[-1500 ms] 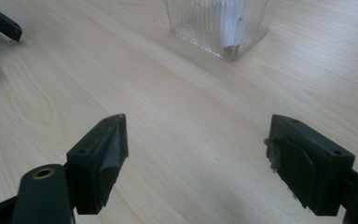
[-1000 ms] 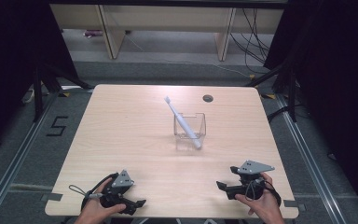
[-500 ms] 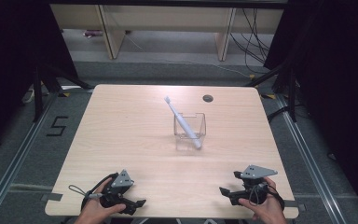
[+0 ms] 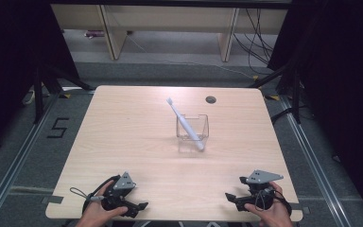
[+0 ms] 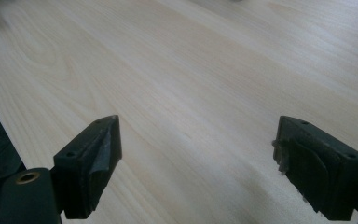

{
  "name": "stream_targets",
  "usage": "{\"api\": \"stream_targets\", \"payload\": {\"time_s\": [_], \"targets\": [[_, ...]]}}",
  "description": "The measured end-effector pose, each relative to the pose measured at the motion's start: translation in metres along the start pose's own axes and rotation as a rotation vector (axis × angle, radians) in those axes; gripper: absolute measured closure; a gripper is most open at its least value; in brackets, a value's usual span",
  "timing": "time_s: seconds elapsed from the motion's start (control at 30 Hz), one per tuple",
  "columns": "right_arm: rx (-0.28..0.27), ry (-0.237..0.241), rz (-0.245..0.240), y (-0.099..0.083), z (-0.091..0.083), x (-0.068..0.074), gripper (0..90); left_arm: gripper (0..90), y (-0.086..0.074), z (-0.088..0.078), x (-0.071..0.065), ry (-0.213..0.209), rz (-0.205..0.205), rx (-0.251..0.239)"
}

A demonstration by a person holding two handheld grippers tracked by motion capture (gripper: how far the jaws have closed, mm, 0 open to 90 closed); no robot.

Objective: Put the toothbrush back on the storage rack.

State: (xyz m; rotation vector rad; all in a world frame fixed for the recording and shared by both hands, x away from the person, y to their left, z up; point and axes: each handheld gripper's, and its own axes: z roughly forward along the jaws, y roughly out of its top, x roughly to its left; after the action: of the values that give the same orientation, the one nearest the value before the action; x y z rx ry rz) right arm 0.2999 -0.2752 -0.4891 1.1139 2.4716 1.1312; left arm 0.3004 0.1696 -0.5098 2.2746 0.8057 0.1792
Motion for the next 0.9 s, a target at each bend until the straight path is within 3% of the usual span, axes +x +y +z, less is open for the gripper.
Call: {"api": "stream_targets", "payload": {"time_s": [0.03, 0.07, 0.13, 0.2, 0.27, 0.67, 0.77, 0.8, 0.83, 0.9], "targets": [[0.006, -0.013, 0.029, -0.0006, -0.0008, 0.0026, 15.7, 14.9, 0.0000, -0.0004, 0.0004, 0.004, 0.001, 0.000], [-0.006, -0.024, -0.014, -0.0004, -0.0013, 0.0002, 15.7, 14.9, -0.0001, -0.0004, 0.0011, 0.010, 0.002, 0.001], [-0.009, -0.025, -0.017, -0.0006, -0.0017, 0.0003, 15.7, 14.9, -0.0003, -0.0002, 0.0007, 0.006, -0.001, 0.002], [-0.006, -0.010, -0.008, -0.0010, -0.0005, 0.0001, 15.7, 15.0, -0.0001, -0.0005, 0.0006, -0.002, 0.008, 0.007], [0.018, -0.013, 0.033, -0.0017, -0.0006, 0.0031, 15.7, 15.0, -0.0002, 0.0004, 0.0008, 0.010, -0.001, 0.006], [0.033, 0.022, -0.018, -0.0033, 0.0011, -0.0015, 15.8, 15.0, -0.0002, 0.0000, 0.0010, 0.010, 0.001, 0.006], [0.048, 0.014, -0.009, -0.0038, 0.0011, -0.0005, 15.8, 15.0, -0.0003, 0.0003, 0.0007, 0.009, 0.001, 0.007], [0.049, 0.011, -0.030, -0.0044, 0.0021, -0.0014, 15.8, 15.0, -0.0004, 0.0006, 0.0009, 0.012, -0.002, 0.007], [0.052, -0.025, -0.013, -0.0052, 0.0012, 0.0007, 15.9, 15.0, -0.0006, 0.0010, 0.0008, 0.012, -0.008, 0.005], [0.047, -0.040, -0.014, -0.0060, 0.0021, 0.0009, 15.8, 15.0, -0.0008, 0.0014, 0.0012, 0.012, -0.011, 0.006]]}}
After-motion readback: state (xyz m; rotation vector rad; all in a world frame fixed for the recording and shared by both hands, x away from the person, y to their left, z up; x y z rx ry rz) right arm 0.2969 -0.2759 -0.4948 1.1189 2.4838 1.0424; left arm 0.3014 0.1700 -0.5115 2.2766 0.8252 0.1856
